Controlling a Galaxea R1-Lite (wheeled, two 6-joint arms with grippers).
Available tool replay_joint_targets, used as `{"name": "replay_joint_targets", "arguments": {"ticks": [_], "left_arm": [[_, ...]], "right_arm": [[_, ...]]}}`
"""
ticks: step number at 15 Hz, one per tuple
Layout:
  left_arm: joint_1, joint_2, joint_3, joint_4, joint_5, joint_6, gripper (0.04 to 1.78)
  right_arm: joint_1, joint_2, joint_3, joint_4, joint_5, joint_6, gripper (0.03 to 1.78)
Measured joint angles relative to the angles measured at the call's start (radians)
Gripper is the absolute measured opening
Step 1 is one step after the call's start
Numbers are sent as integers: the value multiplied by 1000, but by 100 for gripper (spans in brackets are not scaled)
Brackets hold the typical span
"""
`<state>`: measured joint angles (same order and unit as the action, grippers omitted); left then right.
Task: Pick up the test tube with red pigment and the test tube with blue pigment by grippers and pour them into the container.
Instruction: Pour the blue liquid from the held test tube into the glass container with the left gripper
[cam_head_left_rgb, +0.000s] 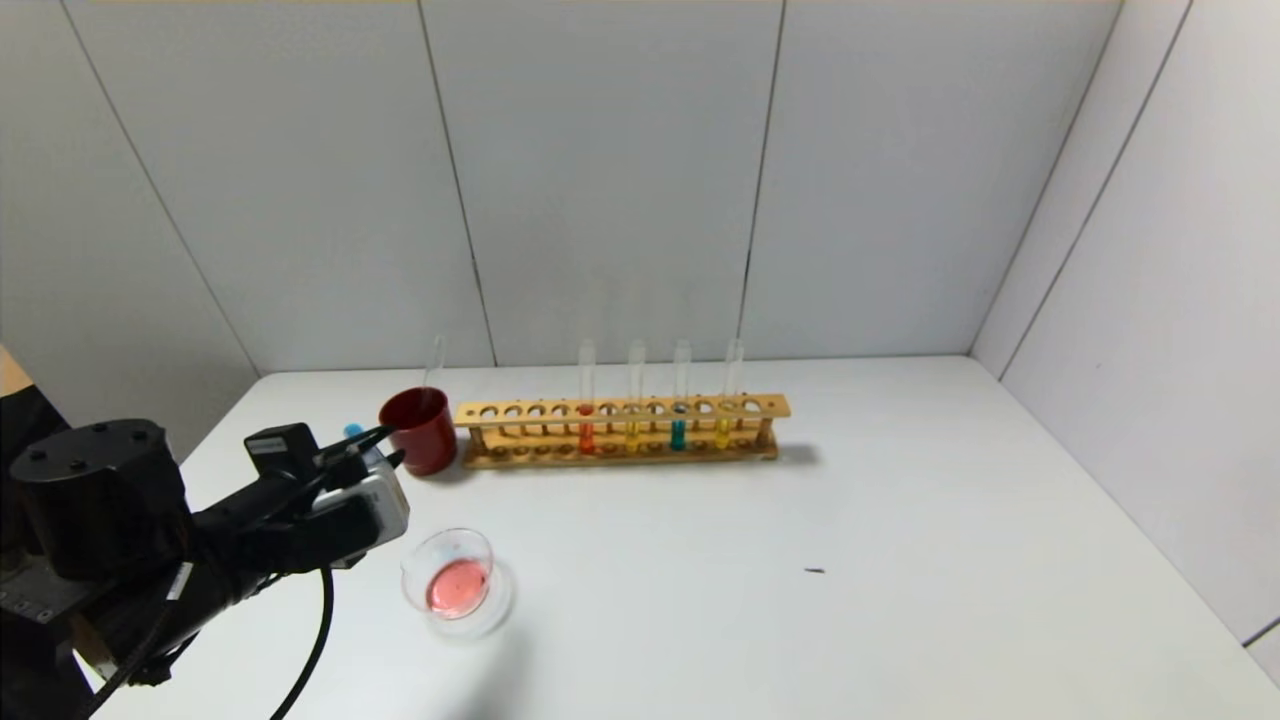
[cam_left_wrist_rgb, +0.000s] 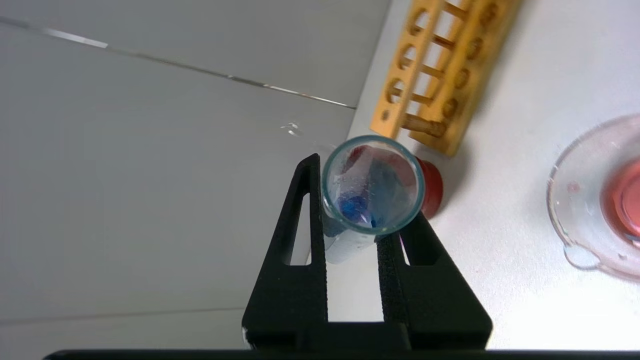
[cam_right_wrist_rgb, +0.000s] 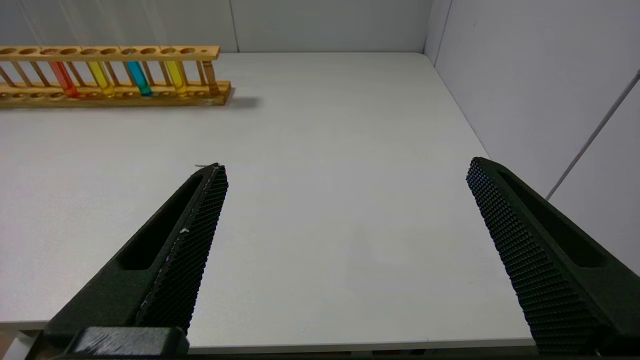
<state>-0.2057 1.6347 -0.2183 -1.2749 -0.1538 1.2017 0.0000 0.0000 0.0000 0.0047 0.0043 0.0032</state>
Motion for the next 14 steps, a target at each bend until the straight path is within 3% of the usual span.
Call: {"name": "replay_joint_targets", "arguments": {"ticks": [6, 14], "left_arm": [[159, 136, -15, -29, -183, 276, 33], [179, 266, -101, -26, -190, 468, 33]], "right_arm": [[0, 0, 0, 0, 0, 0, 175], [0, 0, 0, 0, 0, -1, 175]]}}
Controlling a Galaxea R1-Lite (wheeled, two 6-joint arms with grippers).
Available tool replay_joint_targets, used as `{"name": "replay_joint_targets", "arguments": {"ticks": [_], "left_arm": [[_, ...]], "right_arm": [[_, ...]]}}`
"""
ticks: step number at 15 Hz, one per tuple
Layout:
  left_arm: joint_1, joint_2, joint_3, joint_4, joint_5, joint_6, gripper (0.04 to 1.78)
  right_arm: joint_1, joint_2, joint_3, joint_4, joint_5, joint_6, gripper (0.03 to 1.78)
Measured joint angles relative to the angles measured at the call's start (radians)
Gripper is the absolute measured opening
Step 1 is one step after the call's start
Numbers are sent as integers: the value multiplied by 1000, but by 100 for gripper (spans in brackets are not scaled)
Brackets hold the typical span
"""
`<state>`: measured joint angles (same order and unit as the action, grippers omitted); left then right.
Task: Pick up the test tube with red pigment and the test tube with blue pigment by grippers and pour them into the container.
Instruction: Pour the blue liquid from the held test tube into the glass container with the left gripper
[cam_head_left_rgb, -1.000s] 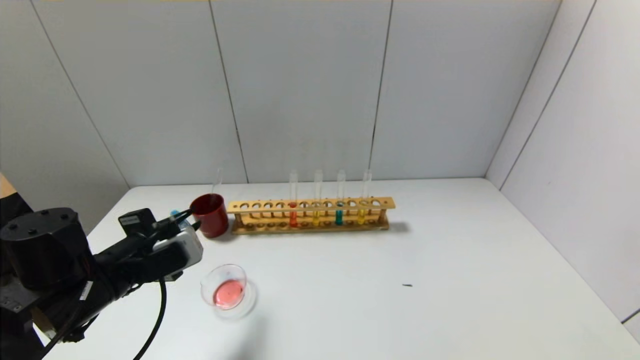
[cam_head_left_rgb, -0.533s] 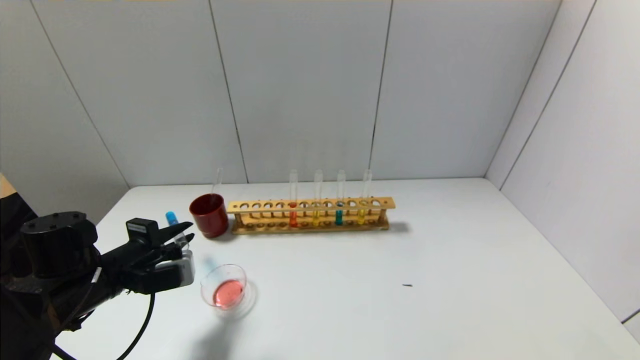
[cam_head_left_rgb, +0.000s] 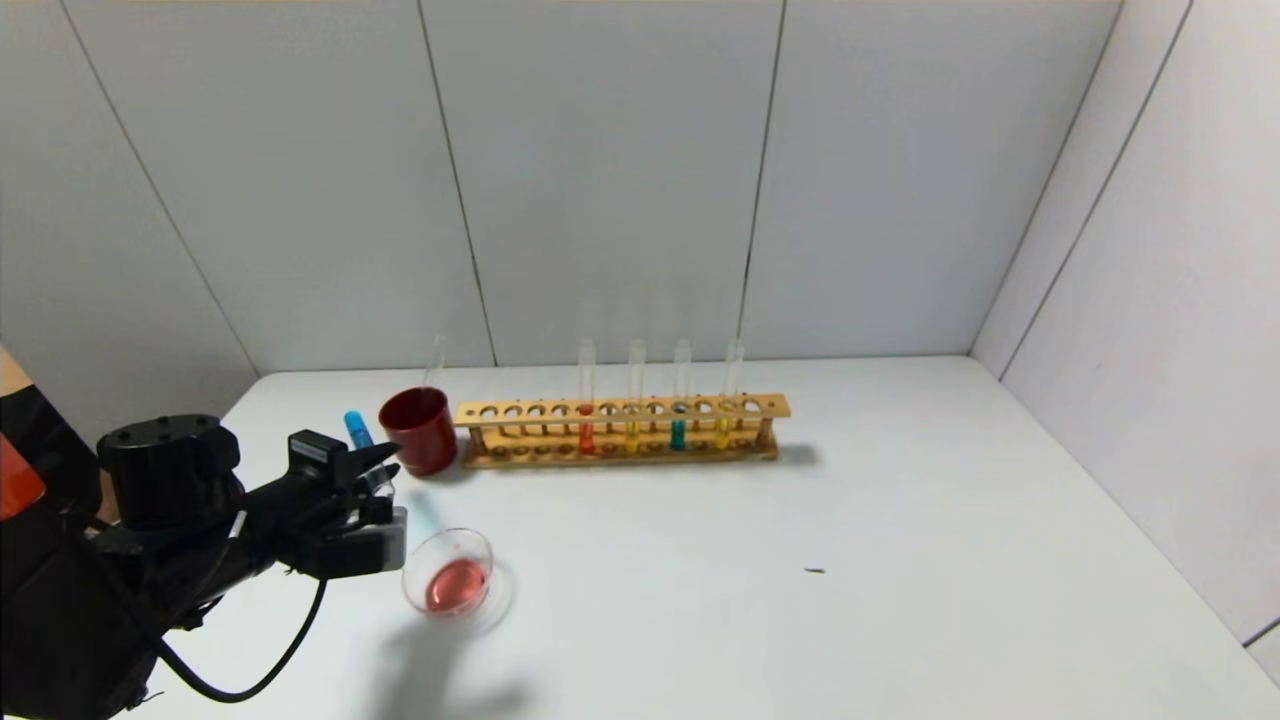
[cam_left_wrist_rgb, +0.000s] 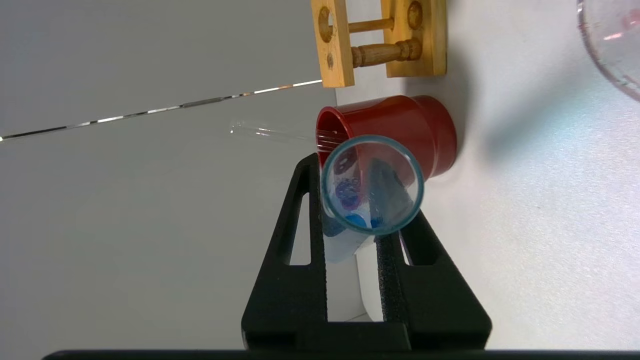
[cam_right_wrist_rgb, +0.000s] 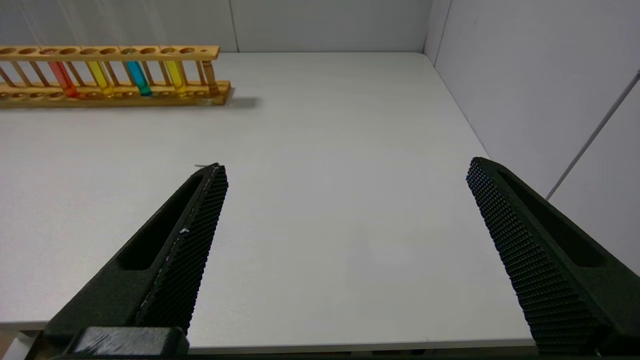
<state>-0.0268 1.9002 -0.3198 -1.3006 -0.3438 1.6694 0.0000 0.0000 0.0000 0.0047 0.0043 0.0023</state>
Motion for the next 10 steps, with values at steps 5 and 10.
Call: {"name": "replay_joint_targets", "arguments": {"ticks": [5, 10], "left_arm": [[-17, 47, -49, -1, 2, 101, 33], [-19, 63, -53, -3, -3, 187, 33]], "right_arm": [[0, 0, 0, 0, 0, 1, 175], [0, 0, 0, 0, 0, 0, 175]]}}
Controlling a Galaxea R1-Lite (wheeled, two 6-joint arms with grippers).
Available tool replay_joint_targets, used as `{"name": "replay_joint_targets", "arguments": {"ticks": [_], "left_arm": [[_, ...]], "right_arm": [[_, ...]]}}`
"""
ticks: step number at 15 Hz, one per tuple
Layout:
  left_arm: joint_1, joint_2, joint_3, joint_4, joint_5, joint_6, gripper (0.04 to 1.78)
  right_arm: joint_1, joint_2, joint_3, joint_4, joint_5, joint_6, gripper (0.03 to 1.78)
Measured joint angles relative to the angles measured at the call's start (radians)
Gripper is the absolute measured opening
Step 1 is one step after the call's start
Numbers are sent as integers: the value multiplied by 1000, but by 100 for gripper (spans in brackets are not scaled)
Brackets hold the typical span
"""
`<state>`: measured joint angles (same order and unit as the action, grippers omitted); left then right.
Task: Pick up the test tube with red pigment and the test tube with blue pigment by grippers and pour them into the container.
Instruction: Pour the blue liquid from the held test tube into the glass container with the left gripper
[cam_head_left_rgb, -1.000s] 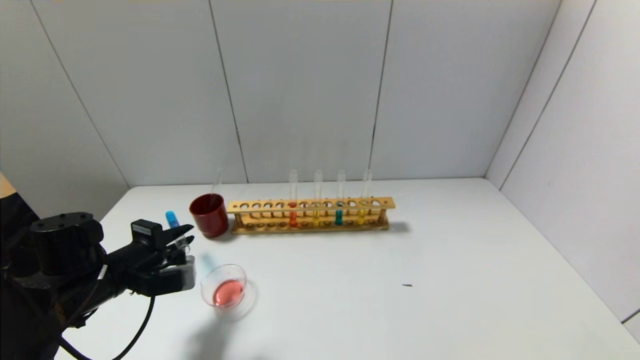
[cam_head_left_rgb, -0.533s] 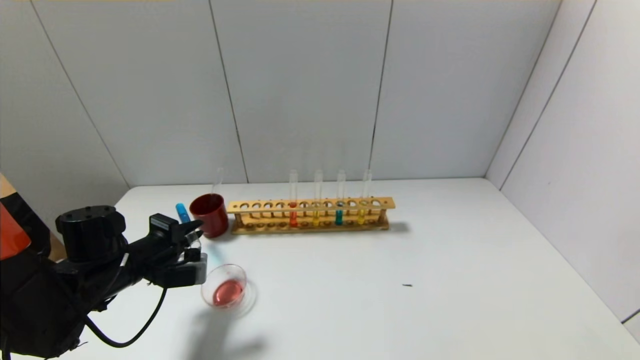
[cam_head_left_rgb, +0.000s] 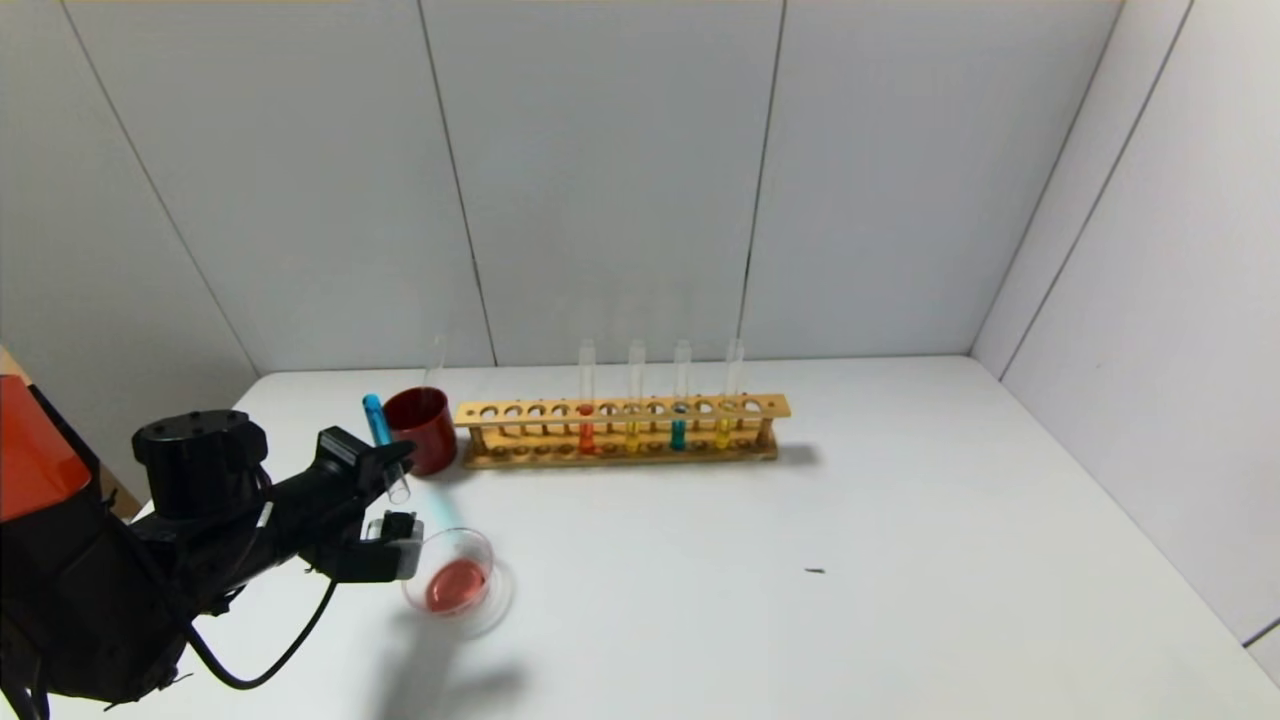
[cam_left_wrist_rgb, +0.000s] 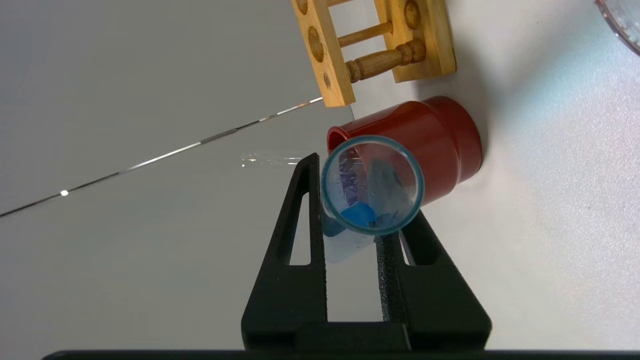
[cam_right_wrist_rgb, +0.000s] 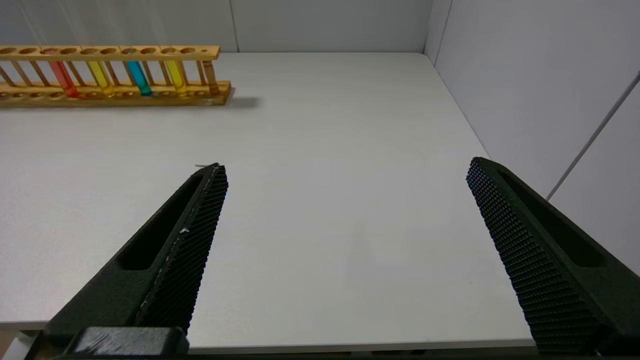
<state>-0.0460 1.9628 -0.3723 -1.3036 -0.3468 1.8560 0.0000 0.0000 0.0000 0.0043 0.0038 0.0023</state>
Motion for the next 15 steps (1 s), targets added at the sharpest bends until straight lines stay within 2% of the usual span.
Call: {"name": "replay_joint_targets", "arguments": {"ticks": [15], "left_arm": [[-2, 46, -25, -50, -5, 135, 33]], "right_arm": [[0, 0, 0, 0, 0, 0, 175]]}}
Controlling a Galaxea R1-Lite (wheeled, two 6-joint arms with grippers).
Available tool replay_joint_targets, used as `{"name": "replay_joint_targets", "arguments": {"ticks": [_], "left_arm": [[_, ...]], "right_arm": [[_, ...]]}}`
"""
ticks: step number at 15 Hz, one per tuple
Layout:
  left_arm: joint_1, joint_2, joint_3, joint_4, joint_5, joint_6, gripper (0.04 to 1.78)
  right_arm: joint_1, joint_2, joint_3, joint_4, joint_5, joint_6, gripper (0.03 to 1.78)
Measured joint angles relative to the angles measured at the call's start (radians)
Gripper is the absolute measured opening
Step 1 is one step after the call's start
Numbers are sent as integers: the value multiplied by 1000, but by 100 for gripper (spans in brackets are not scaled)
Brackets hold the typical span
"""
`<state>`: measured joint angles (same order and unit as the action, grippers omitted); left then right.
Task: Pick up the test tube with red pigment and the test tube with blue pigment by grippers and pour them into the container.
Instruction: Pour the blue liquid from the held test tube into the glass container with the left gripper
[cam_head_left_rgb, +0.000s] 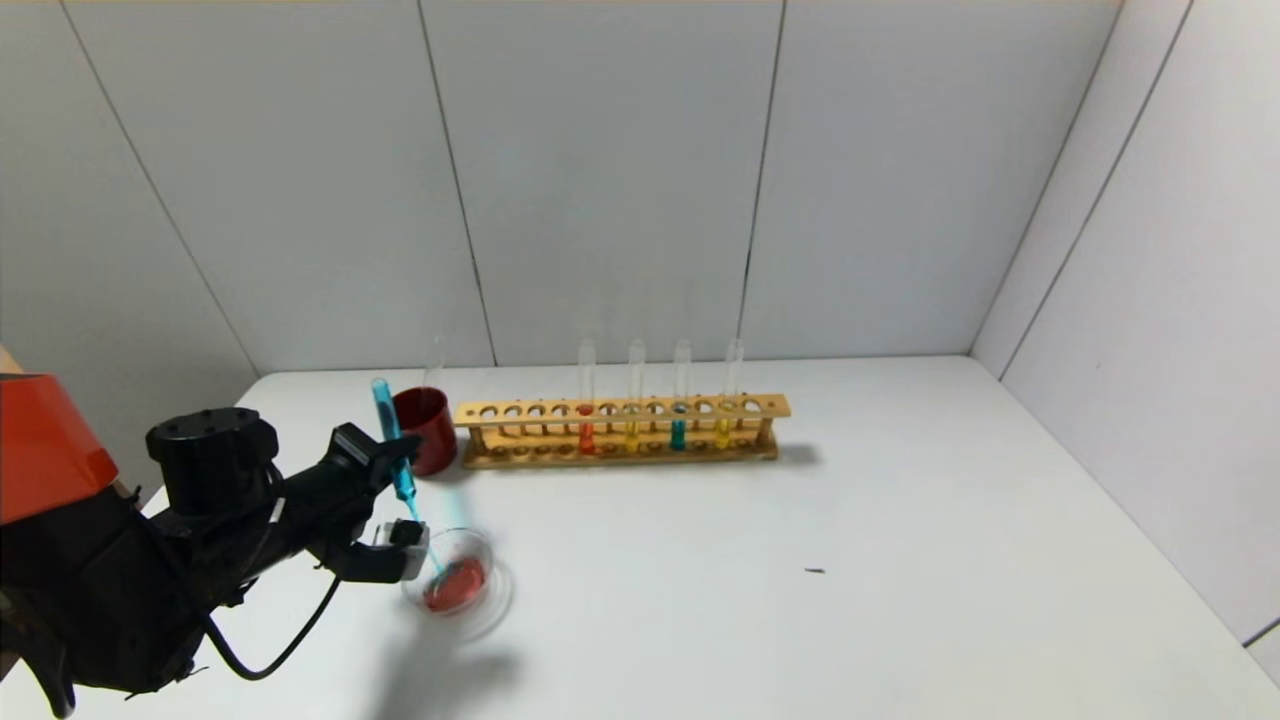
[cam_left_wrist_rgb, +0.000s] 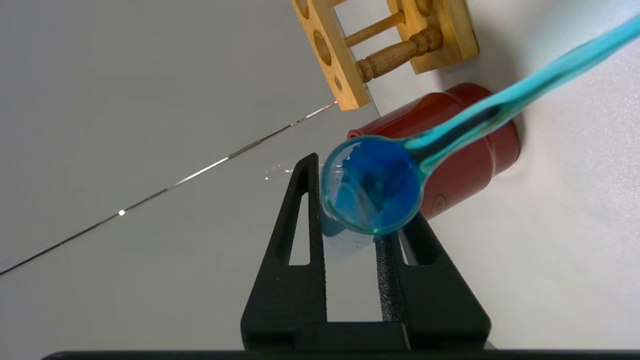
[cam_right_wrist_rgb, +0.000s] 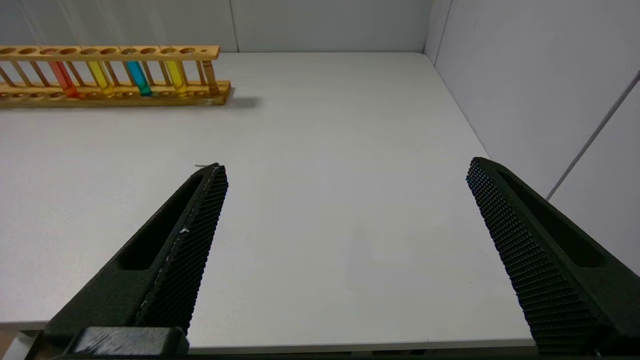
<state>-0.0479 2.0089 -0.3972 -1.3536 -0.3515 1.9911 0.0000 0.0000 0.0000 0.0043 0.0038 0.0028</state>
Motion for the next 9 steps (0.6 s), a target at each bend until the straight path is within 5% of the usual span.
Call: {"name": "replay_joint_targets", "arguments": {"ticks": [9], "left_arm": [[-14, 24, -4, -42, -4, 48, 33]], "right_arm": [[0, 0, 0, 0, 0, 0, 175]]}}
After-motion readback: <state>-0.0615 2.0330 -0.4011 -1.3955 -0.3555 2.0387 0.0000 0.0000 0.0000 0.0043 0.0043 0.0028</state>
